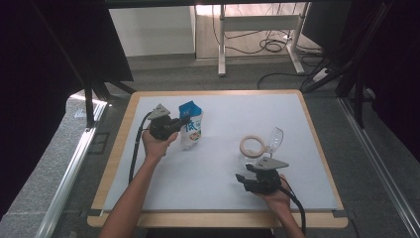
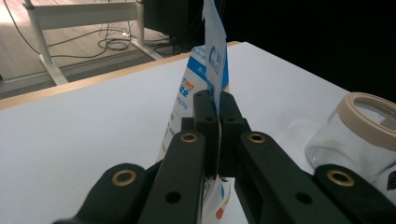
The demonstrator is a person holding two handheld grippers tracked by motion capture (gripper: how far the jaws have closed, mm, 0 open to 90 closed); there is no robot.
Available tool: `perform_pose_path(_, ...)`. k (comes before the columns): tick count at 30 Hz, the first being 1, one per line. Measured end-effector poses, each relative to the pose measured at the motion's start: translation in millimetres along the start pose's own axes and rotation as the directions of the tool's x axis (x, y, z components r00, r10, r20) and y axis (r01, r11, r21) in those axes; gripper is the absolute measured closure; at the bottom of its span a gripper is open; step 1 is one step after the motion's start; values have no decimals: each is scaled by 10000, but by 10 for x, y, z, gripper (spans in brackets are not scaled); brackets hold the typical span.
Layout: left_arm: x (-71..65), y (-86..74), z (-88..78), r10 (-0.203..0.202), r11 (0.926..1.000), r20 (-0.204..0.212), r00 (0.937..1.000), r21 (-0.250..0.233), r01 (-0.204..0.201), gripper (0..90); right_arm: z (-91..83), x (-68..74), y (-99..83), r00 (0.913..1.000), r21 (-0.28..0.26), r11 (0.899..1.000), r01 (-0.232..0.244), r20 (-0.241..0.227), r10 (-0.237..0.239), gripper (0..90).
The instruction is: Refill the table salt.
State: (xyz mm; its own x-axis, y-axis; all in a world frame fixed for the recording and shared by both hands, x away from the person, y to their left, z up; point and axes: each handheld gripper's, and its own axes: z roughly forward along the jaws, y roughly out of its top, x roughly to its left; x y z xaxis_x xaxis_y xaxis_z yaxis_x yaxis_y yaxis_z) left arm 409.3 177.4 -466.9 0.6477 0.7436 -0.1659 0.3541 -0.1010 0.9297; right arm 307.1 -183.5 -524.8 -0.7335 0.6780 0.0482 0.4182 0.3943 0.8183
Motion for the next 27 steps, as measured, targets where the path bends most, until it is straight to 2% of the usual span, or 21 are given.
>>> perform_pose_path(7,-44,29,-69,58,9999,113,9999,-90,-57,900,5,14,3,10000,-28,10000,56,19,-56,433)
perform_pose_path(16,-148,102,-218,40,9992,478,9988,-399,-21,900,52,67,18,9998,-111,9998,158,-80,-159,430)
perform_pose_path(27,-252,96,-282,79,9987,844,9964,-501,-37,900,117,125,32,9996,-87,9997,246,-115,-247,426)
